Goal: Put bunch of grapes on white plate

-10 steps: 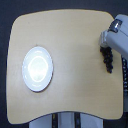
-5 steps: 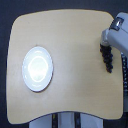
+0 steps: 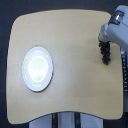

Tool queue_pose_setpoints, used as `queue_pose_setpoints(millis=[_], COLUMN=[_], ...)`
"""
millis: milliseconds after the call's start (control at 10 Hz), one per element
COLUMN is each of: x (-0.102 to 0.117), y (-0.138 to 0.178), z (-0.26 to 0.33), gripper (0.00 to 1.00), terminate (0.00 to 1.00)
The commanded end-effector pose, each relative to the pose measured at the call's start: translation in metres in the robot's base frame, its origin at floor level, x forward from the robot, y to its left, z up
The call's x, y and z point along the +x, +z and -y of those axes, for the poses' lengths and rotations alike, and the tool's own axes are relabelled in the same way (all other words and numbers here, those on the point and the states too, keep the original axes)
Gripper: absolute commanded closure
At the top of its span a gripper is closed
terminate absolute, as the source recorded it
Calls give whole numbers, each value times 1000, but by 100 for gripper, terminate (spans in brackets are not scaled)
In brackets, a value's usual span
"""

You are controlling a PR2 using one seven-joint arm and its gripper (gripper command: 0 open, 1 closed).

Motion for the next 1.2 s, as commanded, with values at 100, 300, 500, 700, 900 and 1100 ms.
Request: queue_pose_setpoints(millis=[100, 300, 500, 700, 900, 1100], x=[-5, -11, -21, -29, -39, -45], y=[115, 131, 131, 126, 110, 96], z=[-59, -85, -136, -180, -246, -285], gripper=[100, 100, 100, 100, 100, 100], terminate=[0, 0, 0, 0, 0, 0])
